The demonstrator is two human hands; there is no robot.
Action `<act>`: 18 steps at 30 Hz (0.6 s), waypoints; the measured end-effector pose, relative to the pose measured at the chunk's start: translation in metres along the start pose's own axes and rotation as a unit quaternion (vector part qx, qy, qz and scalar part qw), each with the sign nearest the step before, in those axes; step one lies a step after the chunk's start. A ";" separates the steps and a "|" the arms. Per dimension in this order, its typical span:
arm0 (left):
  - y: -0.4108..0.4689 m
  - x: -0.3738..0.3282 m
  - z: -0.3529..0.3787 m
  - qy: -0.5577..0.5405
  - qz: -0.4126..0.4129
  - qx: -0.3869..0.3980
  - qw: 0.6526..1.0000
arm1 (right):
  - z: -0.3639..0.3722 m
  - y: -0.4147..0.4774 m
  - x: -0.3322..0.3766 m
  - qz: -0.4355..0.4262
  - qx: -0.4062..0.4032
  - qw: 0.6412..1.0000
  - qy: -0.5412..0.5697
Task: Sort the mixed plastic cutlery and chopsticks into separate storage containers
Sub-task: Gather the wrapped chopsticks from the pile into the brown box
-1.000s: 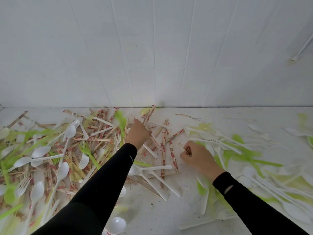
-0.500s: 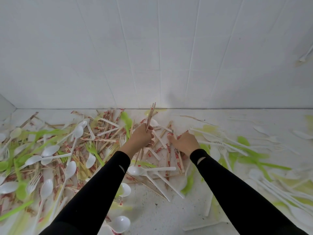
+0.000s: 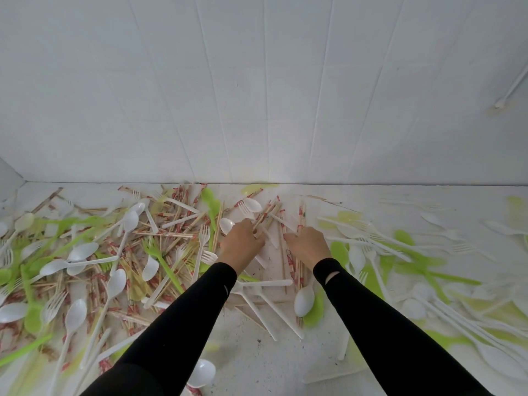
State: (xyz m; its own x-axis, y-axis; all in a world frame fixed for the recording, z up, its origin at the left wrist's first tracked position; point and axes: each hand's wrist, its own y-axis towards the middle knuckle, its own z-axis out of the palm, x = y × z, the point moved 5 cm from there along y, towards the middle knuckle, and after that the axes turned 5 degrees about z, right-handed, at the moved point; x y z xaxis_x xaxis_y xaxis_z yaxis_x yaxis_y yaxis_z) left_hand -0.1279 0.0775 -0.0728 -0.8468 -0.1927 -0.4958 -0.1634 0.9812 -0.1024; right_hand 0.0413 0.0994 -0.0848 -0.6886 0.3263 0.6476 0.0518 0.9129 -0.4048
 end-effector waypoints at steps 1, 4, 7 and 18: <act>-0.001 0.002 -0.002 -0.019 -0.007 0.005 1.000 | 0.001 -0.002 -0.002 -0.005 0.004 1.000 -0.014; -0.001 0.012 -0.015 -0.050 -0.023 -0.007 0.998 | 0.008 -0.011 -0.001 -0.030 -0.001 0.995 -0.091; -0.004 0.029 -0.028 -0.038 -0.039 0.006 0.999 | 0.015 -0.018 0.006 -0.044 -0.011 0.988 -0.146; -0.035 0.034 -0.060 -0.423 -0.078 0.126 0.894 | 0.009 -0.012 0.011 -0.016 0.005 0.998 0.059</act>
State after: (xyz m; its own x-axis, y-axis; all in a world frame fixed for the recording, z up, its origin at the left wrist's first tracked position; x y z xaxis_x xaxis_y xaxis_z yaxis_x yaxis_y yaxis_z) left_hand -0.1813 0.0373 -0.0340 -0.1203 -0.3669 -0.9224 -0.0364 0.9302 -0.3653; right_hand 0.0269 0.0899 -0.0784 -0.5999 0.3248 0.7312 0.0237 0.9207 -0.3895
